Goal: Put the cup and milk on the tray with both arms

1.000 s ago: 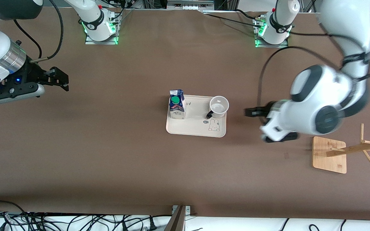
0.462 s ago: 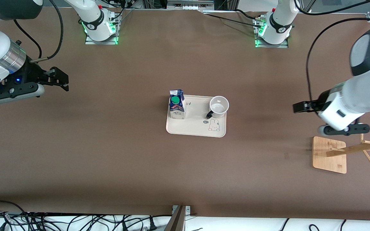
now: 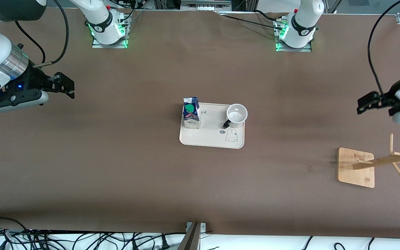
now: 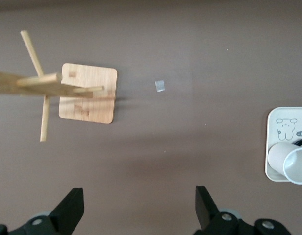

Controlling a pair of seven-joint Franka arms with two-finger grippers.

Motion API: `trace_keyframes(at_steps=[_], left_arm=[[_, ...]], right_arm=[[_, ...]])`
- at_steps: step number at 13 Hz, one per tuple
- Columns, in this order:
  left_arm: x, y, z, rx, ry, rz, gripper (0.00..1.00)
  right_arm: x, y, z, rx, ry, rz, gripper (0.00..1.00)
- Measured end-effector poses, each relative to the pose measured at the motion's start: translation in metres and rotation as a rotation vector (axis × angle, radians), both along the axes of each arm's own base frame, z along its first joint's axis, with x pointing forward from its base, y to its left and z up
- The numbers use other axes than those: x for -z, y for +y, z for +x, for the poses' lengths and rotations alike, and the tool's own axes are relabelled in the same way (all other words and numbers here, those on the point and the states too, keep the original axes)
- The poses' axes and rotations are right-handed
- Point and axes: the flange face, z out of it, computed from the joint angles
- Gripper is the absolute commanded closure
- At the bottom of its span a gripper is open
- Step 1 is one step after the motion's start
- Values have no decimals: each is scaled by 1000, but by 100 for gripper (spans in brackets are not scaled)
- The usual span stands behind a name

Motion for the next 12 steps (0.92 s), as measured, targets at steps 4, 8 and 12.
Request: trace_keyframes(at_steps=[4, 8, 12], left_arm=[[-5, -12, -44, 7, 9, -38, 0], [0, -11, -45, 6, 20, -41, 0], [6, -15, -42, 14, 31, -40, 0]], right_arm=[[0, 0, 0, 0, 0, 0, 0], [0, 0, 0, 0, 0, 0, 0], [-2, -4, 6, 8, -38, 7, 0]])
